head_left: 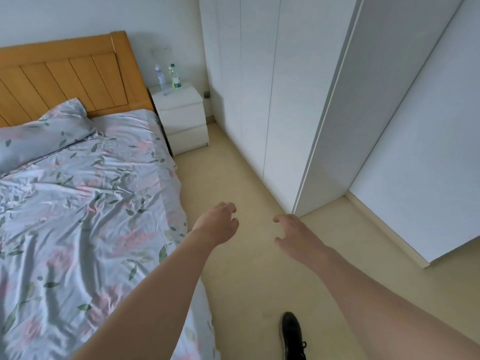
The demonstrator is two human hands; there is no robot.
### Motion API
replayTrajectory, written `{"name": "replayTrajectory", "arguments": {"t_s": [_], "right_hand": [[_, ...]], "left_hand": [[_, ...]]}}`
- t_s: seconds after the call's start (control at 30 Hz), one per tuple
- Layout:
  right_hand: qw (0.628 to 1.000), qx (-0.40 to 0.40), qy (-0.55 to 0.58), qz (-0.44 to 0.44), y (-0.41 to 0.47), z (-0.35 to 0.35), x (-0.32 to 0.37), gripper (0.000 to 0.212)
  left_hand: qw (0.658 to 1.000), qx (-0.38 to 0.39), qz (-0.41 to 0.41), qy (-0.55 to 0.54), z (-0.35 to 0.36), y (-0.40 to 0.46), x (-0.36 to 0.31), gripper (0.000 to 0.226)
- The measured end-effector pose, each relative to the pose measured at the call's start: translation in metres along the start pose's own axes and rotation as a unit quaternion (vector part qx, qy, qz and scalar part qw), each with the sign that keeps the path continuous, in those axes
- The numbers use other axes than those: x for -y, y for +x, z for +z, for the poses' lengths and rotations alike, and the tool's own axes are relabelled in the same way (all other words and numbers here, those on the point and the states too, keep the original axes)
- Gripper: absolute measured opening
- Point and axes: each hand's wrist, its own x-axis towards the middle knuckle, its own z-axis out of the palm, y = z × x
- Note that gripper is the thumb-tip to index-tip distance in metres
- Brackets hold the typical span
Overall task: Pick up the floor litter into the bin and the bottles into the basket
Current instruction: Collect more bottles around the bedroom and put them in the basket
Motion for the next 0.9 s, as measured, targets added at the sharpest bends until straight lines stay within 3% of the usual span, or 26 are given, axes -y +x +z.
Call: {"name": "replayTrajectory", "arguments": {"t_s": [0.17,0.33,0.63,0.9], "right_hand": [[1.0,0.005,0.0,0.002,0.118,-0.079,-0.043,0.054],[0.999,0.032,-0.005,-0.036,0.227,-0.13,-0.032,0.053],[0.99,0.071,-0.016,-0.119,0.449,-0.169,0.033,0.053],[0.984,0.079,-0.034,-0.157,0.676,-0.22,0.133,0.053]], "left_hand": [[0.999,0.035,-0.016,0.03,-0.015,0.125,-0.037,0.038],[0.999,-0.002,-0.048,-0.004,-0.057,0.212,-0.044,0.037],[0.98,-0.028,-0.186,-0.072,-0.127,0.38,0.045,0.04],[0.975,-0.054,-0.191,-0.099,-0.227,0.578,0.127,0.04]]}}
